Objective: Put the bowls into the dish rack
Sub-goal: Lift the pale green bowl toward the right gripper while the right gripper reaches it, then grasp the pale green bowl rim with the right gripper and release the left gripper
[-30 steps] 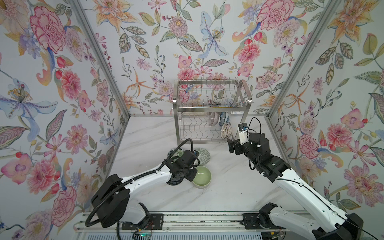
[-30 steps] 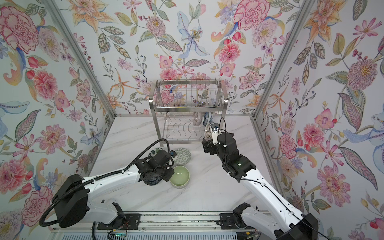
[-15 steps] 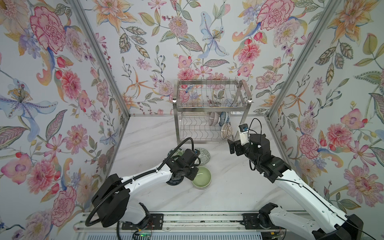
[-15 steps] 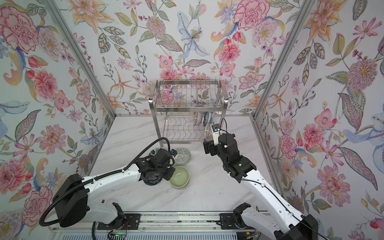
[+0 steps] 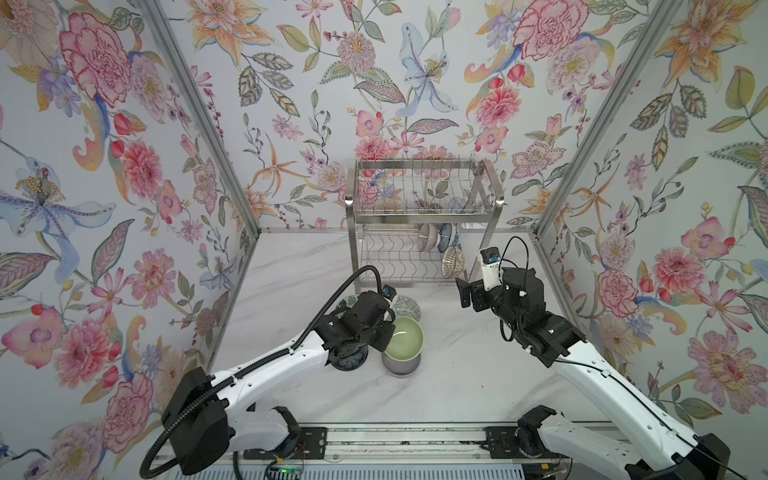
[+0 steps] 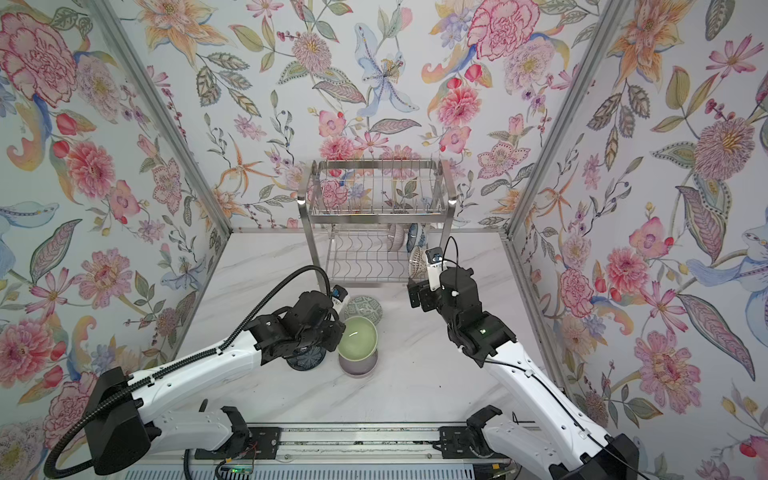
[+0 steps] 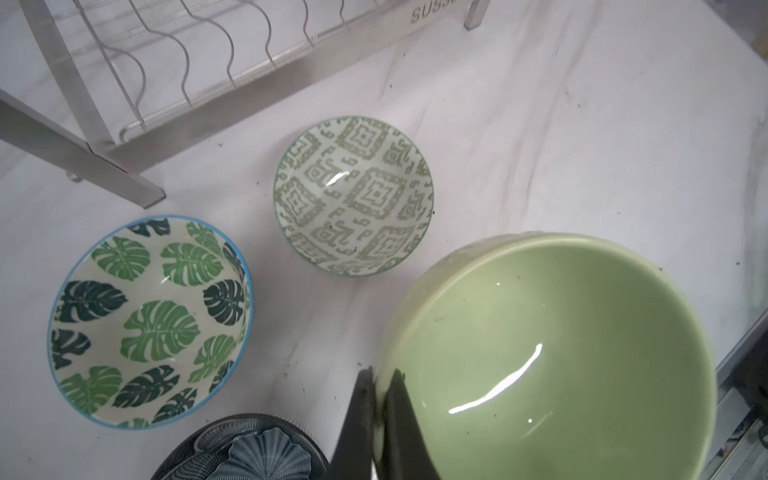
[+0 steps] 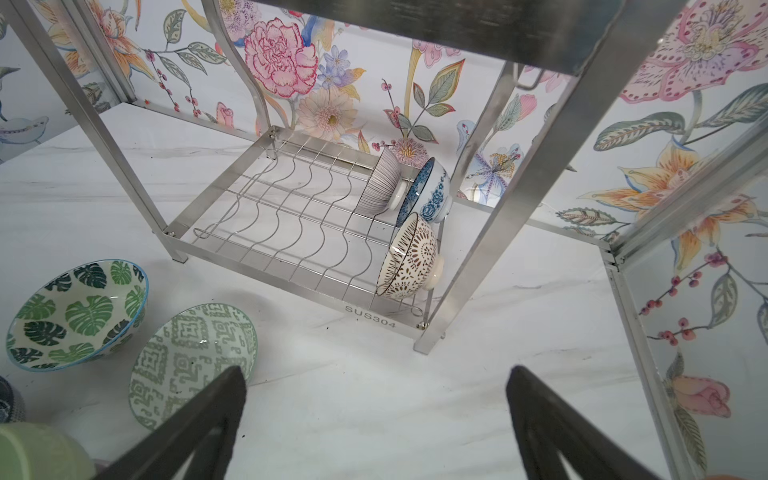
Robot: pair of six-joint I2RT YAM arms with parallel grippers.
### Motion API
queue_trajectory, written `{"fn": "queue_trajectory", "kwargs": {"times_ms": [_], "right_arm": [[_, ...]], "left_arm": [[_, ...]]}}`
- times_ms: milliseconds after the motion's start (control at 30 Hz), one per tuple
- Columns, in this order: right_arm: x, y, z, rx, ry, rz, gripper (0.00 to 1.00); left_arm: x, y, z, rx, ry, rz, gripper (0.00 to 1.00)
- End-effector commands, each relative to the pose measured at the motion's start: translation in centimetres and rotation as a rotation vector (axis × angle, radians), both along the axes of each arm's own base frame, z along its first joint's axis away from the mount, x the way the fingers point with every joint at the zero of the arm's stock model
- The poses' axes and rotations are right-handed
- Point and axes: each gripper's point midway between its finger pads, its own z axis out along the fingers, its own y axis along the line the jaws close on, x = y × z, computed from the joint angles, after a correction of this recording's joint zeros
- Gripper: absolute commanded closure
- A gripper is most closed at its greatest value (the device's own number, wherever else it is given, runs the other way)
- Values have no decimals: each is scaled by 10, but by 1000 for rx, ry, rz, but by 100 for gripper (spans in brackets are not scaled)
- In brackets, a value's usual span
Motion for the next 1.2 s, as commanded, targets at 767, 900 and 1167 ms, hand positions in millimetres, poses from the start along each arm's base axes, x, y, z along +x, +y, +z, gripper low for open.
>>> {"fn": "queue_trajectory", "kwargs": {"times_ms": [767,900,1167], "right_arm": [[-9,84,33,291,63,63,2],[3,85,26,304,81,2,10],[19,97,19,322,93,-14,39]], "left_arm": [[97,-8,159,-301,-649,341,100],[99,-15,161,-312,-654,320,100],[102,-30,153,-327,-630,280,100]]}}
